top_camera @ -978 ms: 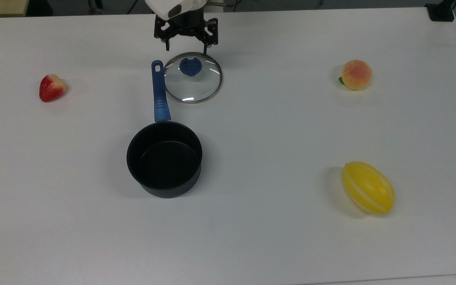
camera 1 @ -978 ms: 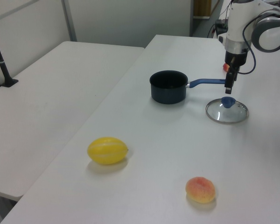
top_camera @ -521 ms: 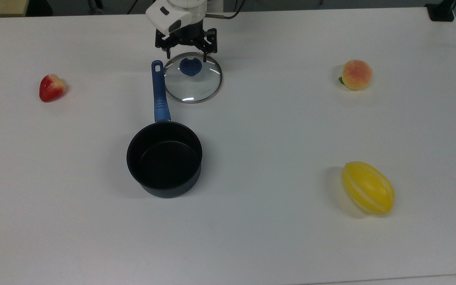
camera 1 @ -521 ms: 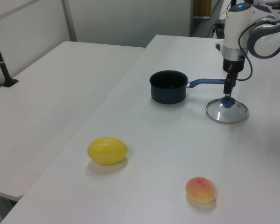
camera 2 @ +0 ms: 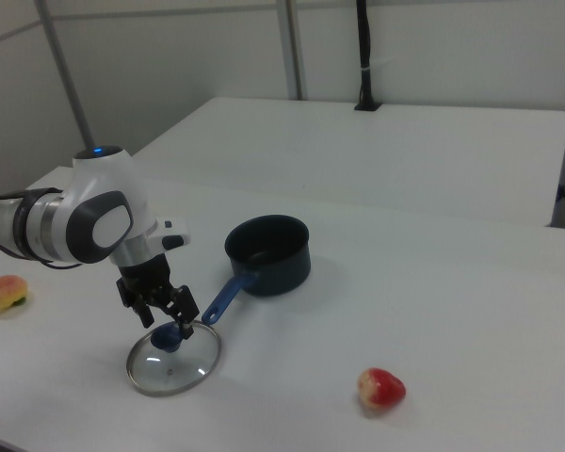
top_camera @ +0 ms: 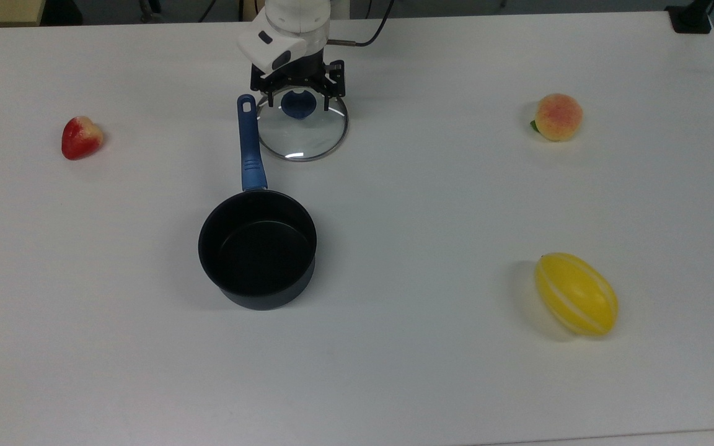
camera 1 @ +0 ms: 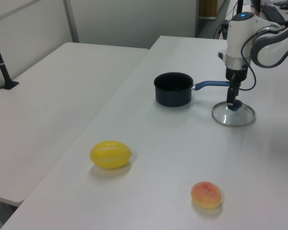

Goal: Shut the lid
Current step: 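Lower the open gripper over the lid's blue knob, then close the gripper on the blue knob and lift the lid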

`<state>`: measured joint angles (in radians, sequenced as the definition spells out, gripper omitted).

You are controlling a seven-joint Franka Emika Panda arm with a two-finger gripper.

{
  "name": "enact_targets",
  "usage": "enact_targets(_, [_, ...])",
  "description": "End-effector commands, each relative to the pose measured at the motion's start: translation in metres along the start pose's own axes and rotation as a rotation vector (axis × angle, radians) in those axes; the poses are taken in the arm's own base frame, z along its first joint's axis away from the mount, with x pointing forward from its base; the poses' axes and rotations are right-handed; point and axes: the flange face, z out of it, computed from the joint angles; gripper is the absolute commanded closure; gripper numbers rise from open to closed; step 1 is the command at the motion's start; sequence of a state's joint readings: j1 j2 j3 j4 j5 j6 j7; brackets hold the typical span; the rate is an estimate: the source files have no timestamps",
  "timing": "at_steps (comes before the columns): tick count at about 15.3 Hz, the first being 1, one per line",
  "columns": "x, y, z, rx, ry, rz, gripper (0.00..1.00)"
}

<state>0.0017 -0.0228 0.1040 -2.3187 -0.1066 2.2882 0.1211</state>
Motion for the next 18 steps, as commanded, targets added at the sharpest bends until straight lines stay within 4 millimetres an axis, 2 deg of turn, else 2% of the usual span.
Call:
enact_targets(1, [-0.003, -0.006, 0.010, 0.014, -0.005, -0.017, 0.01])
enact_targets(5, [-0.005, -0.007, 0.013, 0.013, -0.016, -0.020, 0.28])
enact_targets(7, [-0.006, -0.007, 0.013, 0.012, -0.017, -0.022, 0.55])
enact_targets(10, [-0.006, -0.007, 0.013, 0.012, -0.017, -0.022, 0.81])
enact_targets(12, [-0.007, -0.006, 0.011, 0.010, -0.022, -0.022, 0.89])
enact_targets(15, [-0.011, -0.015, 0.004, 0.003, -0.055, -0.040, 0.89])
enact_targets(18, [-0.016, -0.034, -0.016, -0.012, -0.075, -0.088, 0.89])
